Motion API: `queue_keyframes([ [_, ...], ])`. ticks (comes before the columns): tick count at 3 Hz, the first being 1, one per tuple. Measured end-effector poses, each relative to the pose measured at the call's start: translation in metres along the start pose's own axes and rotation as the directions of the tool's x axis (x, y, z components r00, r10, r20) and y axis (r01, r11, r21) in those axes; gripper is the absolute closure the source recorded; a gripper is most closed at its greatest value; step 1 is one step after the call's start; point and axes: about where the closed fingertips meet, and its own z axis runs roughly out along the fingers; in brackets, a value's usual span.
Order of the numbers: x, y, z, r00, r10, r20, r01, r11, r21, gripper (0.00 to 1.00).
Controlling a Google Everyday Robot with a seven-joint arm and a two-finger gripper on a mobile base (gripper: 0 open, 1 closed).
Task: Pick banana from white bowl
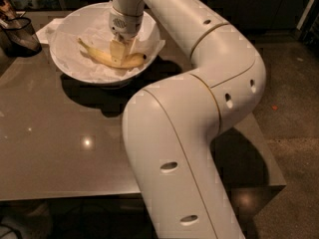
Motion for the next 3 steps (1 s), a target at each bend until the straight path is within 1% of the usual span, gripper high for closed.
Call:
queue_keyframes([
  [1,0.001,0.007,-0.027,0.998,-0.024,0.05,0.022,0.9989,0.04,1.0],
  [2,0.006,0.014,-0.041,0.997,-0.038,0.074,0.034,0.9982,0.049,1.0],
  [3,0.009,0.019,-0.047,0.994,-0.049,0.093,0.045,0.9981,0.042,1.0],
])
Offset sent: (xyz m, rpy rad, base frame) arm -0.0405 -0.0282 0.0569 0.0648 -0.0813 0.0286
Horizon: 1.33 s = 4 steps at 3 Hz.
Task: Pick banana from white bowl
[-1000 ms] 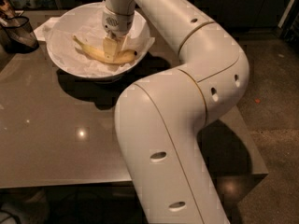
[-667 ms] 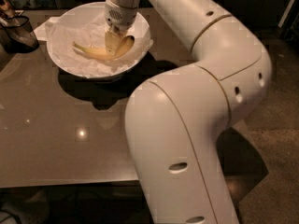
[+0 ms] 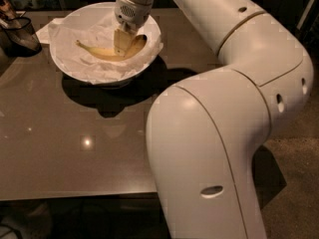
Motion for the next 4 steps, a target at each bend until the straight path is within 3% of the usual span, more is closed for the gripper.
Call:
queue_keyframes([
  [1,0.001,0.002,-0.005,0.999,-0.012,0.034,0.012,0.9998,-0.014,1.0],
  [2,-0.004,0.013,-0.034,0.988,-0.082,0.127,0.083,0.9966,0.004,1.0],
  [3,-0.013,0.03,-0.061,0.969,-0.164,0.186,0.164,0.9864,0.015,1.0],
  [4,-0.022,0.046,-0.08,0.956,-0.217,0.196,0.217,0.9759,0.02,1.0],
])
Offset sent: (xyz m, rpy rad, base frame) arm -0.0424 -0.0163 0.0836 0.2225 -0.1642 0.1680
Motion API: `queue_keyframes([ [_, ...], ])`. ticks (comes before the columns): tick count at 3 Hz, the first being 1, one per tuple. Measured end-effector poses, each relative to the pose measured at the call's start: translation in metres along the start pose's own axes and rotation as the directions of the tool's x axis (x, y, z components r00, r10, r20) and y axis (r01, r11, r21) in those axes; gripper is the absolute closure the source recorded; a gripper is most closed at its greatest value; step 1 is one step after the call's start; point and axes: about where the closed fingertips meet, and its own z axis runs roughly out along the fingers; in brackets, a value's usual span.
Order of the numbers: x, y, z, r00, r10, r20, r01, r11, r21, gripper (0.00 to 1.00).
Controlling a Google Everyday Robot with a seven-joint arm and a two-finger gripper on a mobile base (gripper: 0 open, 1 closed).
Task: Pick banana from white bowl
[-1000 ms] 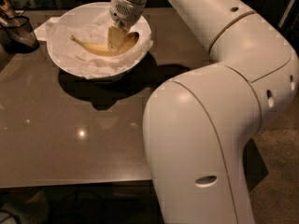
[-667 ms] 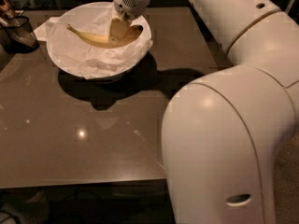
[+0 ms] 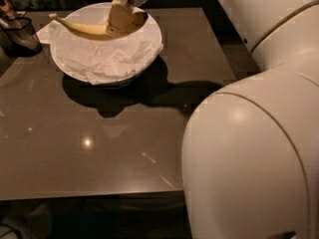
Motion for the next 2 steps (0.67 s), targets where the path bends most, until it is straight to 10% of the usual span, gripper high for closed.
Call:
queue_keyframes([
  [2,-0.0215,0.0146,-0.0087,0.999,-0.05,-0.006,0.05,0.9987,0.008,1.0],
])
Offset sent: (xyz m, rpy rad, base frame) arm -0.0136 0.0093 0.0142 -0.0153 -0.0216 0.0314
